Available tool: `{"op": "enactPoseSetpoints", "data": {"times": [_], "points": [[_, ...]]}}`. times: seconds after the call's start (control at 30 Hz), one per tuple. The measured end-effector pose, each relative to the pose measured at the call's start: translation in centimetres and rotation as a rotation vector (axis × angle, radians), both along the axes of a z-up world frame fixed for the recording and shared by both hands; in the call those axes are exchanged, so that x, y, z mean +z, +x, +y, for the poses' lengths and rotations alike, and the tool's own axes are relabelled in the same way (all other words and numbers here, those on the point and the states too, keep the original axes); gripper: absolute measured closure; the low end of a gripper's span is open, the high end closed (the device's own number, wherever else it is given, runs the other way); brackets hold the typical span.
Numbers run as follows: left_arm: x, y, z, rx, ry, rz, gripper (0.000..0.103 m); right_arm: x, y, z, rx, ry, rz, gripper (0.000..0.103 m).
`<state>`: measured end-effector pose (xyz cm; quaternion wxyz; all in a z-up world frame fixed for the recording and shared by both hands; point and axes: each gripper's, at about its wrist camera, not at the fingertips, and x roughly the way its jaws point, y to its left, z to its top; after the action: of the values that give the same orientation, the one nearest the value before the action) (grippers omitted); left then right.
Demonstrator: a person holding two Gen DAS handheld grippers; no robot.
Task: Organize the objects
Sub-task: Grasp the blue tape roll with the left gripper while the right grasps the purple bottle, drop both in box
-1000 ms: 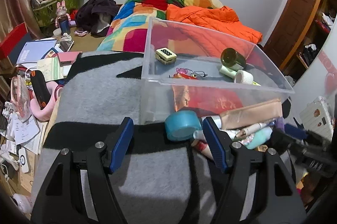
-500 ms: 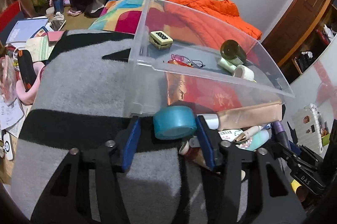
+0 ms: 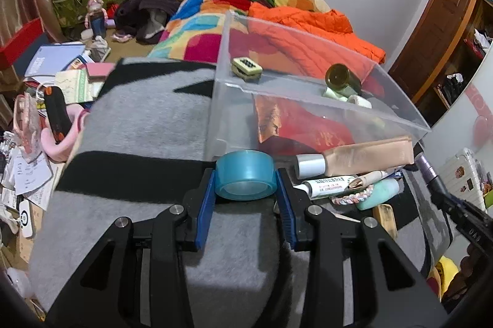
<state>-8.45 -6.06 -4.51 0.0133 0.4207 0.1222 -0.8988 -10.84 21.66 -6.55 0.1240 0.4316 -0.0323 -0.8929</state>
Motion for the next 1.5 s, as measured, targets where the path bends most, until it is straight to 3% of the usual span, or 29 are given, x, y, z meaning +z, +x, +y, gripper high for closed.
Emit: {"op": "enactPoseSetpoints", "data": {"times": [0.5,0.8,1.13,1.5], "points": [[5.5,1.8,1.2,-0.028,-0.085,0.168,0.065,6.5,0.2,-2.7,0.1,-0.044,0.164,0.08],[7.8,0.1,2.1,-0.063,-0.107,0.224,0.065,7.7,-2.3,-5.3,0.156,-0.058,0.191,0.08],[6.4,-4.0,2.7,-0.106,-0.1,0.155,0.065,6.1,-7.6,-8.4,0.203,-0.006,0.132,0.08],[3.9,-7.5,3.7,-0.139,-0.091,0.068,0.065,2.8,-11.1,-9.4,0.165,0.065,0.056,0.08]]}}
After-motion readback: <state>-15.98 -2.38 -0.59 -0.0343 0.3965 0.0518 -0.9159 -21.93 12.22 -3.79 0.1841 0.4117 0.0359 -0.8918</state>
